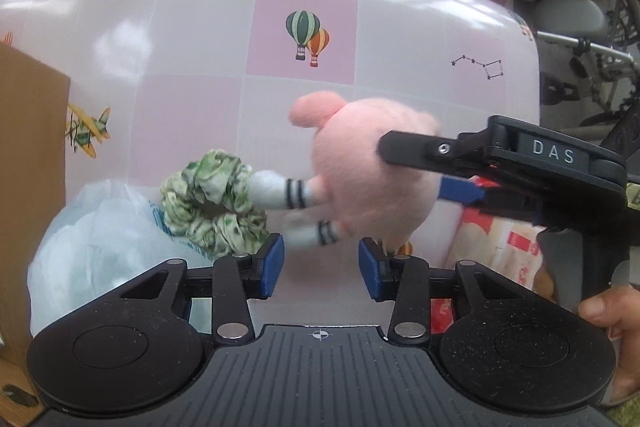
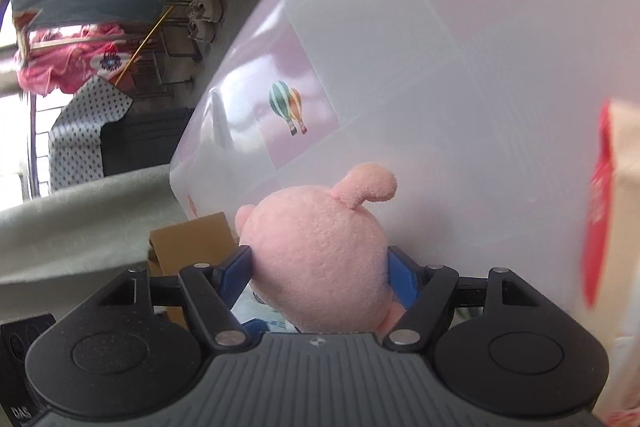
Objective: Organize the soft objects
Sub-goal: 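Pass the pink plush toy from the right tool into the left tool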
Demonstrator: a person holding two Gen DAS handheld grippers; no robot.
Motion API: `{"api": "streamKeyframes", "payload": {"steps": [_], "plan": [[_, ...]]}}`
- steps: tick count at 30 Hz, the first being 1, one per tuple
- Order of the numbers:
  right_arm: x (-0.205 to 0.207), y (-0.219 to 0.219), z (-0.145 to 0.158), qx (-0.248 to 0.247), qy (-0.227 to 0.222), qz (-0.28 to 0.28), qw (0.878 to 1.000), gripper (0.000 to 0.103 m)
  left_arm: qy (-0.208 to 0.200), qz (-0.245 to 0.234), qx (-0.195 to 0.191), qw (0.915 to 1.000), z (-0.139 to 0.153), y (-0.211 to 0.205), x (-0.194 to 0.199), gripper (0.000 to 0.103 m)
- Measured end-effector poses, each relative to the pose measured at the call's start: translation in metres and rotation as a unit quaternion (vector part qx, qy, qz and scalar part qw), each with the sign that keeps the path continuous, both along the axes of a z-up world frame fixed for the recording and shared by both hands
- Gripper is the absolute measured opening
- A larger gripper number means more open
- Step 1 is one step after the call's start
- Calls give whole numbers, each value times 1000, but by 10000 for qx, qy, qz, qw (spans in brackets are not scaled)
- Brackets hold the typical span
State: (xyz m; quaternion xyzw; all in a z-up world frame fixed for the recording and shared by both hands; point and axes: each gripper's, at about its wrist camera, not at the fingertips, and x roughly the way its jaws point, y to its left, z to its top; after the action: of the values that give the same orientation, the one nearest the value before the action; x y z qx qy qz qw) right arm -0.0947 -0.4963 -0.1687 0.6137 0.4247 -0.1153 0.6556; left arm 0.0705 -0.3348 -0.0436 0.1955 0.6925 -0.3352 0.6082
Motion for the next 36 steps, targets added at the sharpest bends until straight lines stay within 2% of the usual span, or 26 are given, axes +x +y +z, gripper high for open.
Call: {"api": "streamKeyframes", "payload": {"steps": [3,4,6,9,12,14,18,20,22,24,25,28,31,34,36], "plan": [[5,-3,26,-937,-30,549,9941,52,85,324,29,9994,3,12,3,41],[9,0,37,-1422,-17,825,9864,52,111,449,25,9989,4,16,6,41],[18,11,57,-2423,-55,1399,9600,52,119,686,29,9976,4,25,11,41],[24,39,76,-3680,-257,2263,9015,52,62,960,19,9954,6,36,20,41],[26,84,81,-4680,-381,3249,8210,54,61,1113,-9,9938,8,42,25,41],[20,110,73,-5085,-358,3789,7724,55,78,1152,-22,9933,8,43,26,41],[-1,154,65,-5599,-439,4449,6976,58,203,1158,-85,9930,9,41,25,43],[-11,169,63,-5735,-423,4637,6740,58,301,1138,-134,9930,8,39,22,44],[-20,179,61,-5753,-396,4727,6663,60,410,1118,-170,9927,7,36,19,45],[-28,187,63,-5665,-386,4766,6711,63,503,1092,-184,9926,5,32,15,48],[-30,190,63,-5577,-402,4773,6779,64,541,1066,-189,9926,5,31,13,49],[-42,193,66,-5193,-402,4755,7090,65,631,982,-178,9930,2,25,7,55],[-51,186,70,-4716,-352,4585,7524,65,718,879,-133,9934,-1,20,-1,62],[-59,173,79,-4495,-327,4313,7816,65,840,809,-47,9932,-8,16,-8,67],[-61,161,84,-4405,-306,4146,7957,65,934,814,-3,9923,-13,14,-12,67]]}}
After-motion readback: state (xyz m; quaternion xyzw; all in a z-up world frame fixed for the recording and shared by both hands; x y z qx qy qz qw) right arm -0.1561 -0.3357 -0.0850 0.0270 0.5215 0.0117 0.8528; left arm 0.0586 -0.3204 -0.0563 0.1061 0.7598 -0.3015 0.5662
